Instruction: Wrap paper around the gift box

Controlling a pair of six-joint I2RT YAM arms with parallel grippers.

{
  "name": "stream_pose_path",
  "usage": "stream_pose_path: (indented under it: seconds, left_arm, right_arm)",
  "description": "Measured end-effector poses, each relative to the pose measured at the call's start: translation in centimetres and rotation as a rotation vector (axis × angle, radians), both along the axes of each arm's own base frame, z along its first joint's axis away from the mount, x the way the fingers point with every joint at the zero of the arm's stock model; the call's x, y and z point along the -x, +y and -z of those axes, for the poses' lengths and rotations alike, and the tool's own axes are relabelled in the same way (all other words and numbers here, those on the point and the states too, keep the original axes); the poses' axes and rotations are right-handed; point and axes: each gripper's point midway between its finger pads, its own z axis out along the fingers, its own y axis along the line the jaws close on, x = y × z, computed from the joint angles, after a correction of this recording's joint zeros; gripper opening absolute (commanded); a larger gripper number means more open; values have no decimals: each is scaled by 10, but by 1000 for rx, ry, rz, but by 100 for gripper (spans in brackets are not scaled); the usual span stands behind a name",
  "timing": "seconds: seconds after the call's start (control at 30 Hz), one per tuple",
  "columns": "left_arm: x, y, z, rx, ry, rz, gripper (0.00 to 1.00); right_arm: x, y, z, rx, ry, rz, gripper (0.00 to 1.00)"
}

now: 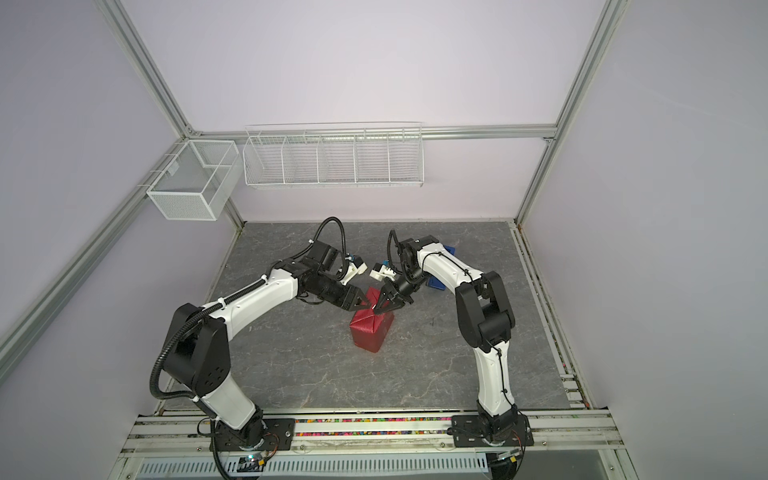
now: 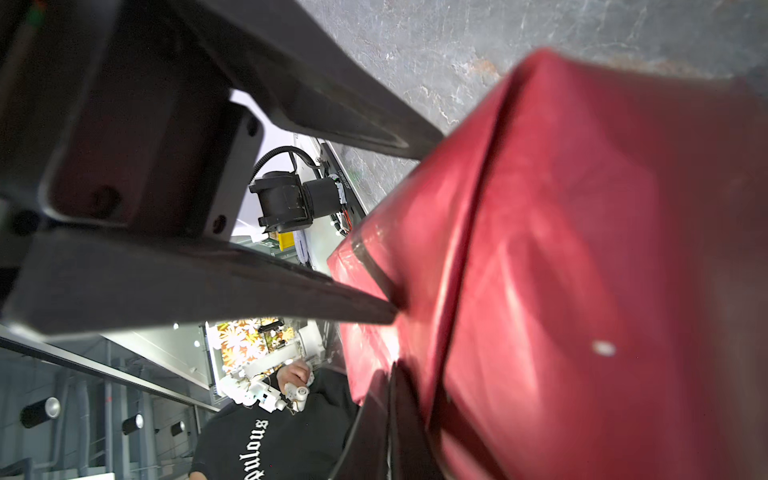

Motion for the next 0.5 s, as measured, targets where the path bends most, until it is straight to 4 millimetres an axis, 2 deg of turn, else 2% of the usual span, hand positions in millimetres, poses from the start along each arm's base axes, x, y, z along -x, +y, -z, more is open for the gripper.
stream_pose_path:
  seconds: [0.13, 0.27, 0.33, 0.5]
  left_arm:
    - [-10, 10, -19, 8, -11, -67, 54]
    - [-25, 20, -46, 52, -31, -145, 63]
    - [-24, 17, -56, 79, -29, -152, 65]
    - [-15, 4, -57, 95, 1, -128, 65]
  right_arm:
    - [0, 0, 0, 3, 15, 10, 8]
    - [-1, 0, 0, 7, 25, 16, 8]
    - [0, 0, 1, 9, 32, 20, 8]
    - [0, -1, 1, 13, 54, 35, 9]
